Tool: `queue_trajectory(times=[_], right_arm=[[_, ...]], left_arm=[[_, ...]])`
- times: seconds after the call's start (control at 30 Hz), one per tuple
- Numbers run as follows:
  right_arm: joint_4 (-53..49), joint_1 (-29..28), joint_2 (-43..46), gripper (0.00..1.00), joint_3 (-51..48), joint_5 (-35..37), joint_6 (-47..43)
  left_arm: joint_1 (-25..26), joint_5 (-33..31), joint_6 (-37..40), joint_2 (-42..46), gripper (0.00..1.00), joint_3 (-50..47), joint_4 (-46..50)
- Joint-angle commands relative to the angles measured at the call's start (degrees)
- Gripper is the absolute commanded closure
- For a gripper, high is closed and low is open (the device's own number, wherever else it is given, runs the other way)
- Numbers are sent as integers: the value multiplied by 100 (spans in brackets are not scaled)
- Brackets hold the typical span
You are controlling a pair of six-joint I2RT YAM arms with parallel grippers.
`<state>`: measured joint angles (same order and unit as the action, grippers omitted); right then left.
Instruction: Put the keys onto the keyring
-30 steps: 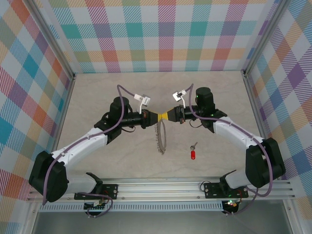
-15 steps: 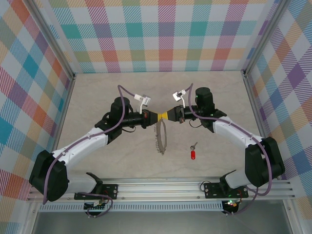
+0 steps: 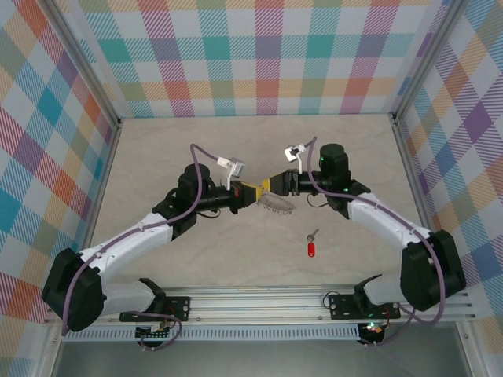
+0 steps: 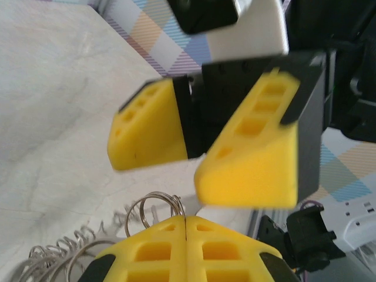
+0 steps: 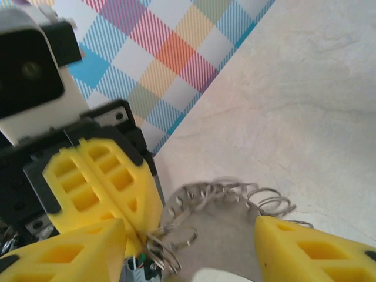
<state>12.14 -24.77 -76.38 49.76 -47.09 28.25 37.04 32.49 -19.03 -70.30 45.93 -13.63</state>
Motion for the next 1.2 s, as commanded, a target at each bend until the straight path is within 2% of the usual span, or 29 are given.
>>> queue_trajectory(times=[0.0,0.17,0.27,0.5,0.57,0.67,0.8,1.17], right_arm=[[447,206,478,36,-290,419,181],[452,306,694,37,-603,509,260],[375,308,661,41,-674,500,249],[917,293,662,67,-1115,194,647],[1095,271,741,71,-1274,165,761],[1383,190,891,72,-1500,125,907],[1590,29,1045,68,-1659,178,963],[2277,-214,830,68,-1658,108,1248]], left_arm=[[100,202,184,106,100,-34,-127],[100,230,245,119,100,-8,-96],[102,271,259,112,100,34,-88],[102,363,295,97,100,142,9],[100,368,308,87,100,165,35],[102,415,300,58,100,211,77],[102,504,301,18,100,258,97],[102,635,283,1,100,333,156]])
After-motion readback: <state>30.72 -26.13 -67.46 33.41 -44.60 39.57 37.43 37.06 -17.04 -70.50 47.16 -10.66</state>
